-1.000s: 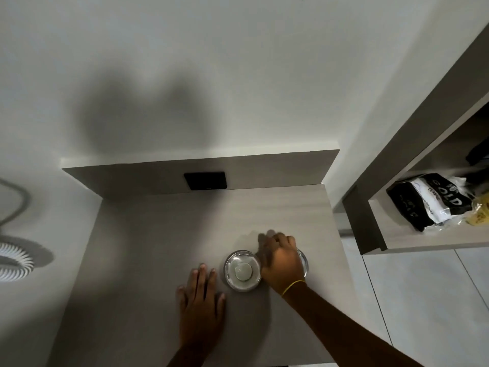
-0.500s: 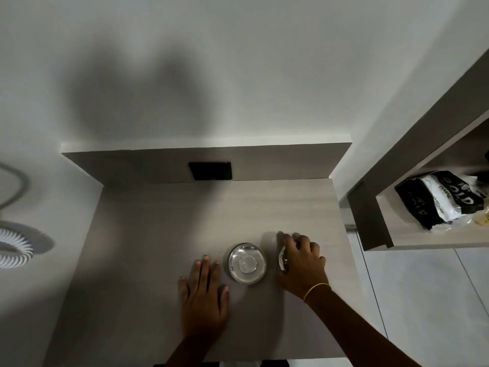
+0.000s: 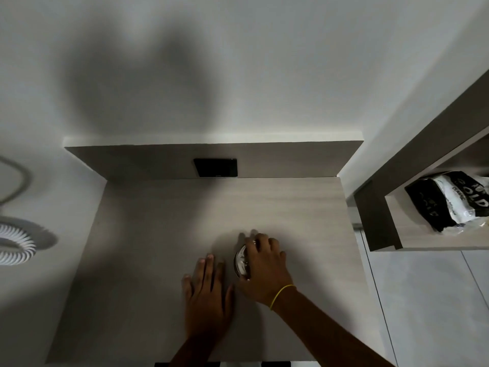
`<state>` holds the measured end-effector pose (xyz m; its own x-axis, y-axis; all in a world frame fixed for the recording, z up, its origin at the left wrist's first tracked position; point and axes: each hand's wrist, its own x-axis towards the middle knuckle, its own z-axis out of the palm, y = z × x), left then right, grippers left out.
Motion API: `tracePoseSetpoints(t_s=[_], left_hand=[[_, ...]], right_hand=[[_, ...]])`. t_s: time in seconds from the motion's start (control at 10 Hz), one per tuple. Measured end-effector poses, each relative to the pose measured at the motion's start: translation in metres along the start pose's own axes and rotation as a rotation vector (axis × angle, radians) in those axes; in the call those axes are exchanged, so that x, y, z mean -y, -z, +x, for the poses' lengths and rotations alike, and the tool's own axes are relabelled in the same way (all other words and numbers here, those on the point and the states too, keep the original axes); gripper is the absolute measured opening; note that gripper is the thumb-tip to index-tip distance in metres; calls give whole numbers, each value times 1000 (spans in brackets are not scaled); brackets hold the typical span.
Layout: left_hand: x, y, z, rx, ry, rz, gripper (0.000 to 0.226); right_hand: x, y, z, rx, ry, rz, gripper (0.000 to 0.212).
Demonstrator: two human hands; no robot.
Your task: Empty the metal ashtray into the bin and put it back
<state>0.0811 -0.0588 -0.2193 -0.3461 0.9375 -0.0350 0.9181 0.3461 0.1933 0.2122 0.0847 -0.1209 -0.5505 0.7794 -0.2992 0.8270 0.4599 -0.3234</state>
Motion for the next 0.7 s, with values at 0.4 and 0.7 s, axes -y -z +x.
tracePoseSetpoints(t_s=[0.4, 0.7], left_hand=[[0, -2, 1, -8, -6, 24, 66], [0, 14, 5, -31, -21, -42, 68]], right_hand=[[-1, -21, 5, 13, 53, -43, 98], [-12, 8, -11, -33, 56, 36, 99]])
